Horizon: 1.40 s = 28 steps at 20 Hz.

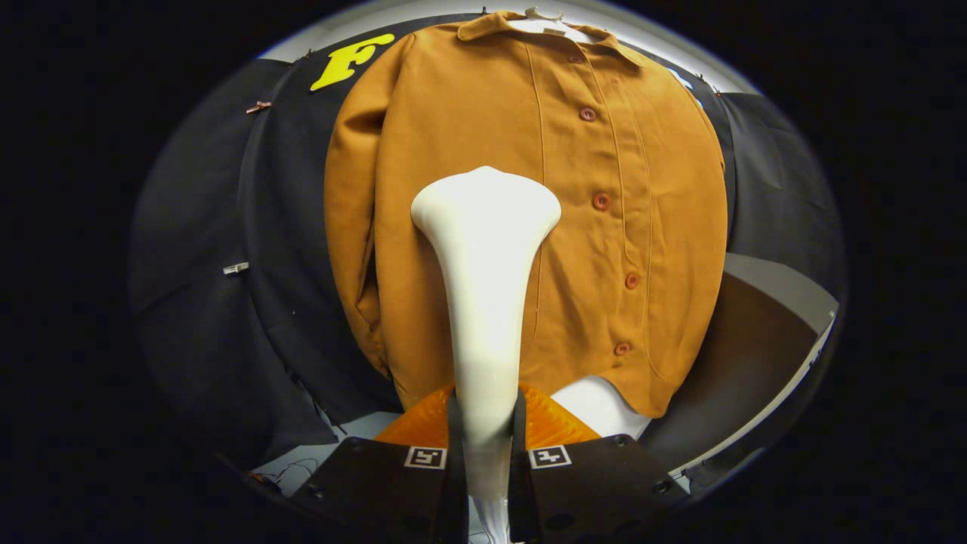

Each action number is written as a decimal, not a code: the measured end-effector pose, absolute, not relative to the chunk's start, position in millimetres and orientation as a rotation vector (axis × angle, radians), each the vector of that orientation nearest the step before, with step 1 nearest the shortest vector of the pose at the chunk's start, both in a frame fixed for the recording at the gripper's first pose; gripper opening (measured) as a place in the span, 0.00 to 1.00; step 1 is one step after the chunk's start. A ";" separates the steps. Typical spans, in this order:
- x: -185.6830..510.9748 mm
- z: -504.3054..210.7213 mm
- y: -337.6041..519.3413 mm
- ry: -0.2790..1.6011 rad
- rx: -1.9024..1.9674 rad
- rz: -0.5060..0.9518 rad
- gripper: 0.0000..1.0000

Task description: Iron the clothes twice with a garment steamer, once on the left side and once on the right side.

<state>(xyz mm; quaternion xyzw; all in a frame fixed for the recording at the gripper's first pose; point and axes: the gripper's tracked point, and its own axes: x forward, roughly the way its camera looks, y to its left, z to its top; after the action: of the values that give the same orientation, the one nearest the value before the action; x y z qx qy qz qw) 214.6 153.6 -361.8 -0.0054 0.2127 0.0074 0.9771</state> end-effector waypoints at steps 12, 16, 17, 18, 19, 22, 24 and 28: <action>177.8 -423.4 121.8 0.512 -0.016 0.008 0.24; 166.4 -401.1 100.4 0.492 0.007 -0.015 0.24; 163.1 -392.7 94.8 0.481 0.008 -0.022 0.24; 160.2 -383.4 89.9 0.469 0.010 -0.027 0.24; 157.0 -371.9 84.1 0.457 0.013 -0.032 0.24; 144.8 -343.1 72.7 0.430 0.012 -0.042 0.24; 136.4 -321.8 64.9 0.410 0.009 -0.047 0.24; 117.8 -280.2 54.3 0.374 0.004 -0.053 0.24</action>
<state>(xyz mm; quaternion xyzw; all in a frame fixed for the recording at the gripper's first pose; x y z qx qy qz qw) 117.8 54.3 -280.2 0.0021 0.1857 -0.0265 0.9822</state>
